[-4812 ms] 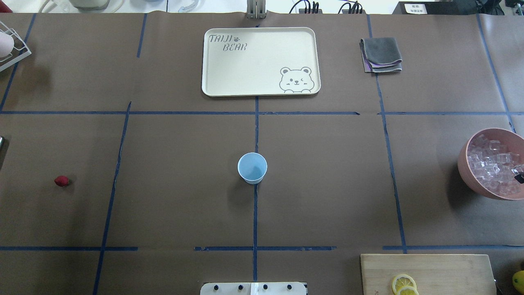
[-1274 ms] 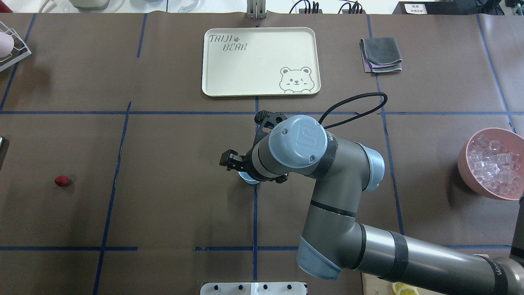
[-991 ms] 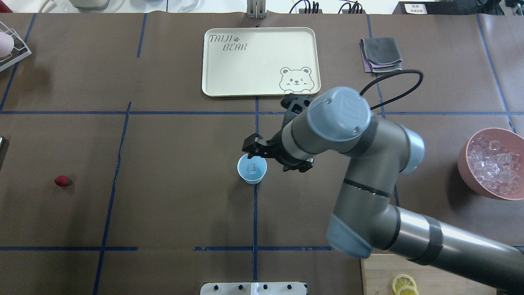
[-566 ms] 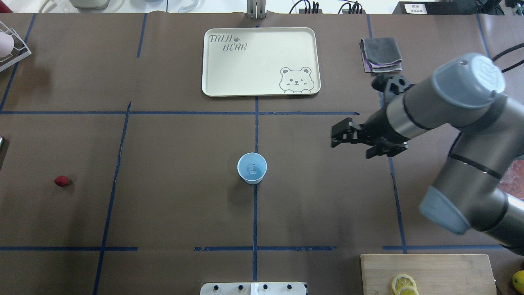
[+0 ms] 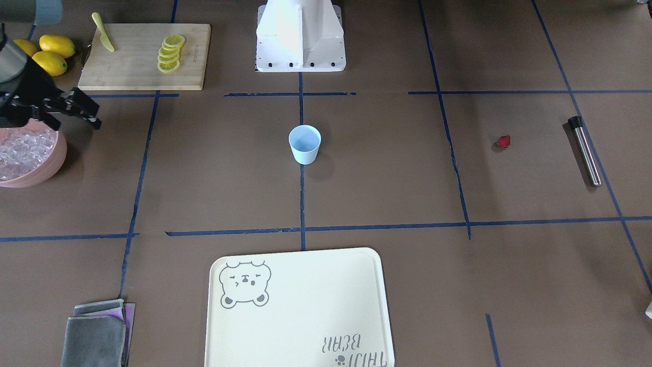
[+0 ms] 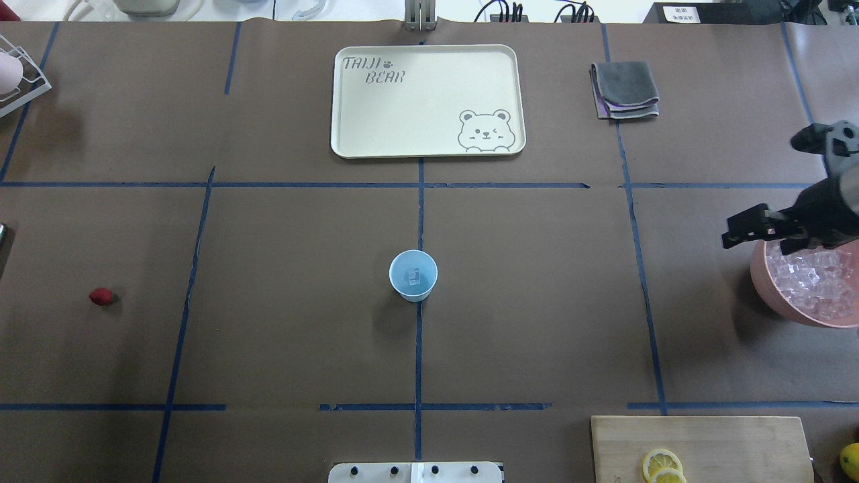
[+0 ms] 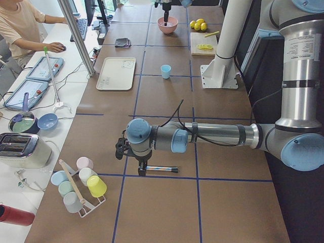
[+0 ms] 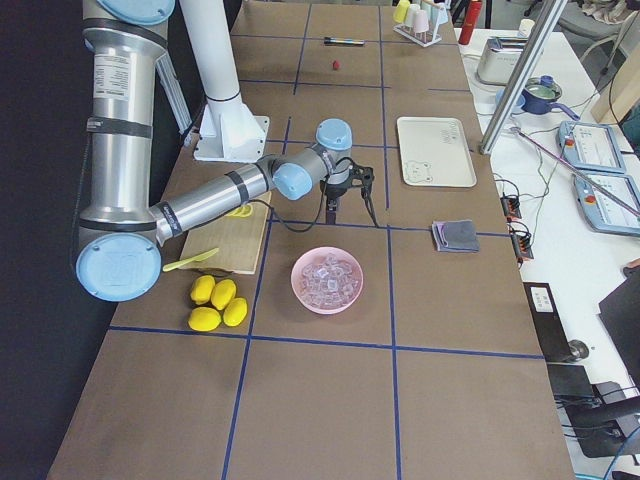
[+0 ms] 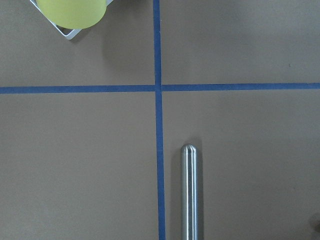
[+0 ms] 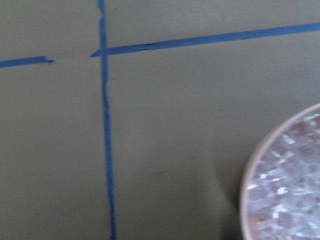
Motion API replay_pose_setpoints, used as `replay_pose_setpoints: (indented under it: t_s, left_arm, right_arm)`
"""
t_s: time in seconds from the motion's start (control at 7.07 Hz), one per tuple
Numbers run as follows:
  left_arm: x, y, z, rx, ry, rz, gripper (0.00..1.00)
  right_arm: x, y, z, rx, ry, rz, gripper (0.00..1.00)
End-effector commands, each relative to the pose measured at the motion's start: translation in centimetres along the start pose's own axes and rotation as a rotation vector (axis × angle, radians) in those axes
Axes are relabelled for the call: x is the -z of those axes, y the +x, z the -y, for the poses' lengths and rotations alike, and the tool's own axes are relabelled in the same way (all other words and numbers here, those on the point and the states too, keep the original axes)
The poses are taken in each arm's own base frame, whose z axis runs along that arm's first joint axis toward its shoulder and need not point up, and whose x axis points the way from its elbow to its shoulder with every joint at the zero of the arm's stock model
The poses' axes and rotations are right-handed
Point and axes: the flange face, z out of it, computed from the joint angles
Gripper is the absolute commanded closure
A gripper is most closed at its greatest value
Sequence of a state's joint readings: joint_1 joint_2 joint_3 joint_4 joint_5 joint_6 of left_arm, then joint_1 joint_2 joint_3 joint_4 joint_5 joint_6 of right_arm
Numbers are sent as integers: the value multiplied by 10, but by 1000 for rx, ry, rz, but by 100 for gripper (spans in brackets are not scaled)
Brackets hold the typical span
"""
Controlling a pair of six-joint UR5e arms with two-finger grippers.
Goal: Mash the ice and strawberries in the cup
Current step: 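Move the right gripper back over the pink bowl, then lower the right gripper into the bowl and grasp another ice cube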
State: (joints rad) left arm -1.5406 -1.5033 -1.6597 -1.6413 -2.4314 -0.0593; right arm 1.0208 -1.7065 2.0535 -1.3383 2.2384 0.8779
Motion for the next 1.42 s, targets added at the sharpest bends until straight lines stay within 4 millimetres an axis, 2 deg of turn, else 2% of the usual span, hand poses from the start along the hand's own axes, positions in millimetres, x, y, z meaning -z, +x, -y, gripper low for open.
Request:
replay_pose_setpoints:
  t_s: [0.0, 0.28, 0.42, 0.71, 0.85, 1.27]
  left_arm:
    - [-1, 0, 0, 1, -1, 0, 0]
    - [0, 0, 0, 0, 0, -2, 0]
    - [0, 3, 0, 0, -2, -24, 0]
    - [-1, 2, -1, 1, -3, -26, 0]
    - [0, 3, -1, -1, -1, -26, 0]
    - [1, 6, -1, -2, 0, -40, 0]
  right_arm:
    - [13, 102, 5, -26, 27, -77, 4]
    - [-8, 131, 7, -73, -2, -120, 6]
    - [-15, 138, 10, -66, 20, -120, 1]
    - [-34, 154, 19, -49, 59, -99, 1]
    - [-38, 157, 19, -35, 70, -93, 1]
    - [-54, 138, 11, 15, 32, -87, 8]
